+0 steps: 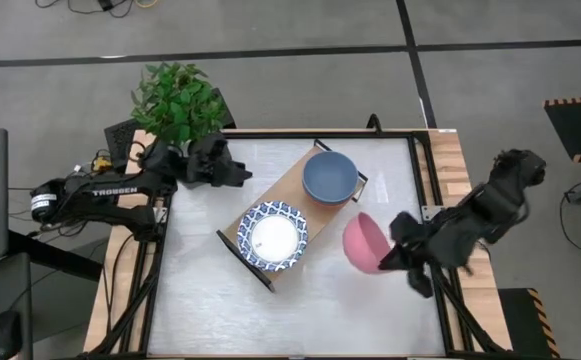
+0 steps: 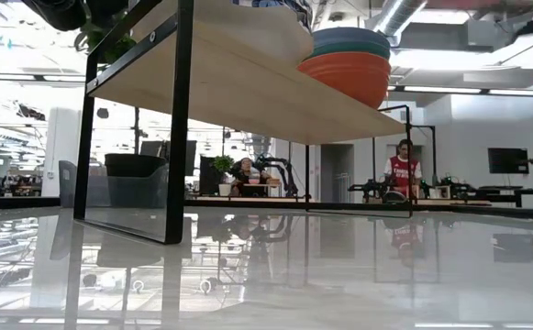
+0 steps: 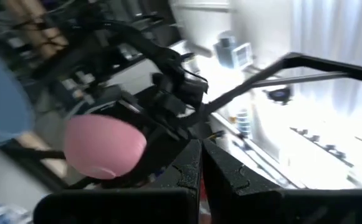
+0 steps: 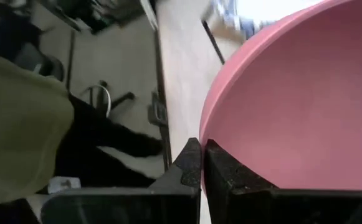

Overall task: Place and stack bowls onto a shelf
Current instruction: Stack the pink bowl on top of the light blue bowl on the shelf

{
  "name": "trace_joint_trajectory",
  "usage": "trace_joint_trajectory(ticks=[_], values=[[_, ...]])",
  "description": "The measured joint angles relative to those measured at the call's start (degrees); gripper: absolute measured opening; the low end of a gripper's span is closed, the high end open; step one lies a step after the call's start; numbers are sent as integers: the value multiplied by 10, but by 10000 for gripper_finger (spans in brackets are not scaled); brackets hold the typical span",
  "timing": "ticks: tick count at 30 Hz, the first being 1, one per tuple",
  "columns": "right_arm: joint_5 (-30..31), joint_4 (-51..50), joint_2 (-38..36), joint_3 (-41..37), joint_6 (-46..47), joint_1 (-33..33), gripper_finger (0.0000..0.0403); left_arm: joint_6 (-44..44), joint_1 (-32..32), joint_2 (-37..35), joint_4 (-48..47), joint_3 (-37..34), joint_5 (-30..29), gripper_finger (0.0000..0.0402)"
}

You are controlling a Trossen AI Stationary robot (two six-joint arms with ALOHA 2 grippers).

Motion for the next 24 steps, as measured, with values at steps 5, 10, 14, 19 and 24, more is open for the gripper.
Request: trace_joint_trajectory(ticks=[5, 10, 14, 19, 24], values=[[48, -5, -4, 82, -130, -29, 23, -5, -30, 0, 50, 0, -20, 0], [63, -4, 1, 138, -296, -82, 23, 5, -64, 0, 67, 0, -38, 0], [61, -5, 1, 156, -392, -137, 25, 20, -91, 0, 76, 0, -63, 0], [57, -42, 1, 156, -495, -198, 25, 39, -125, -9, 80, 0, -108, 0], [17, -95, 23, 157, -565, -263, 23, 68, -153, -32, 79, 0, -159, 0]])
